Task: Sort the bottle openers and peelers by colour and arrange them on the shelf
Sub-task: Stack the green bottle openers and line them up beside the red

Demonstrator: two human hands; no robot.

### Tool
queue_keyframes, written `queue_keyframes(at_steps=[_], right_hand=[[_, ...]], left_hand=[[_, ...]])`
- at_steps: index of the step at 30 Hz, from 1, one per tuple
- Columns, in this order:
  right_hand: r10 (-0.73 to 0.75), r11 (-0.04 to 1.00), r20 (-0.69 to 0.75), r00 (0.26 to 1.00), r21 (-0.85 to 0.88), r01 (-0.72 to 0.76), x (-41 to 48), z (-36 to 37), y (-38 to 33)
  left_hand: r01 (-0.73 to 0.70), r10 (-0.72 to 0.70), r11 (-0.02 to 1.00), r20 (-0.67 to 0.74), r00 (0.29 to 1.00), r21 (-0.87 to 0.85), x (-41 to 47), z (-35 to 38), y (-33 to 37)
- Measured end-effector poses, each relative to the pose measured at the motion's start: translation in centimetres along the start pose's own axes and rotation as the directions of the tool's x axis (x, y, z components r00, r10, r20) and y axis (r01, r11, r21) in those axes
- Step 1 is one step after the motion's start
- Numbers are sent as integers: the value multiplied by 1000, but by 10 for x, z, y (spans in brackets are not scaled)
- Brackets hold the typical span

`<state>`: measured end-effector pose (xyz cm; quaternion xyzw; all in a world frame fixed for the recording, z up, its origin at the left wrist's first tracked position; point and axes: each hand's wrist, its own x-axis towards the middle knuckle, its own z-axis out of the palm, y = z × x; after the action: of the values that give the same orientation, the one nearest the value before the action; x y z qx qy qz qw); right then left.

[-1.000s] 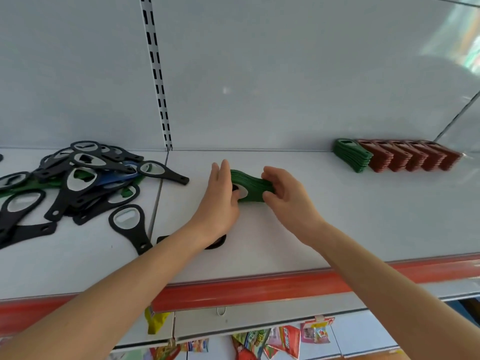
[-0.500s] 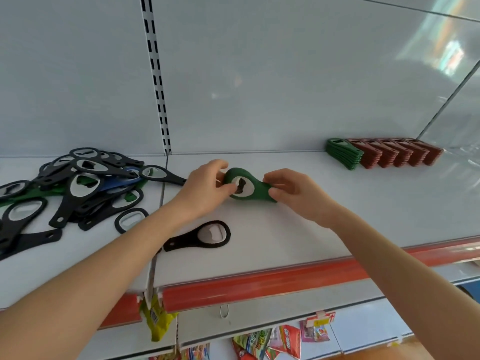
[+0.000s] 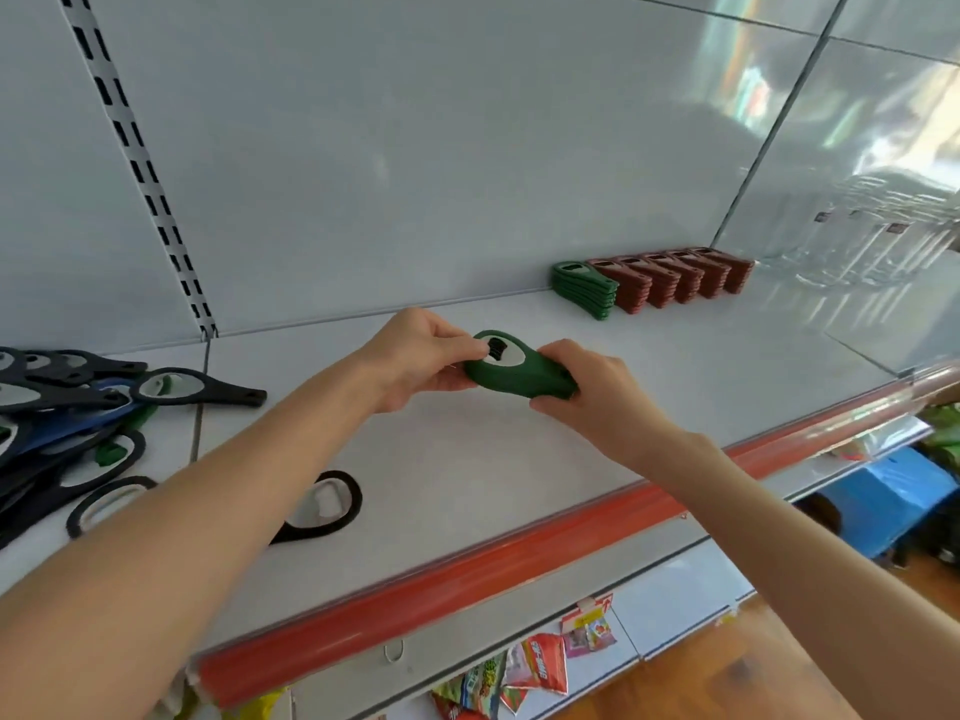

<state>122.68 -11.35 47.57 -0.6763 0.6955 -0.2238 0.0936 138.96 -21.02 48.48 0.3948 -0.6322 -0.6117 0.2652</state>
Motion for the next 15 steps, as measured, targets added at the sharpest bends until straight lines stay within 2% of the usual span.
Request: queue_keyframes(at_steps=[5, 9, 15], right_hand=[[93, 995, -6, 996, 29, -92, 4, -15, 26], [142, 990, -20, 990, -23, -142, 12, -23, 41], [223, 972, -6, 975, -70, -223, 24, -24, 59]], left_hand=[[-70, 74, 993, -43, 996, 97, 25, 28, 2], [-128, 155, 971, -127, 980, 200, 43, 48, -1], [-175, 251, 895, -139, 958, 411, 62, 60, -11]])
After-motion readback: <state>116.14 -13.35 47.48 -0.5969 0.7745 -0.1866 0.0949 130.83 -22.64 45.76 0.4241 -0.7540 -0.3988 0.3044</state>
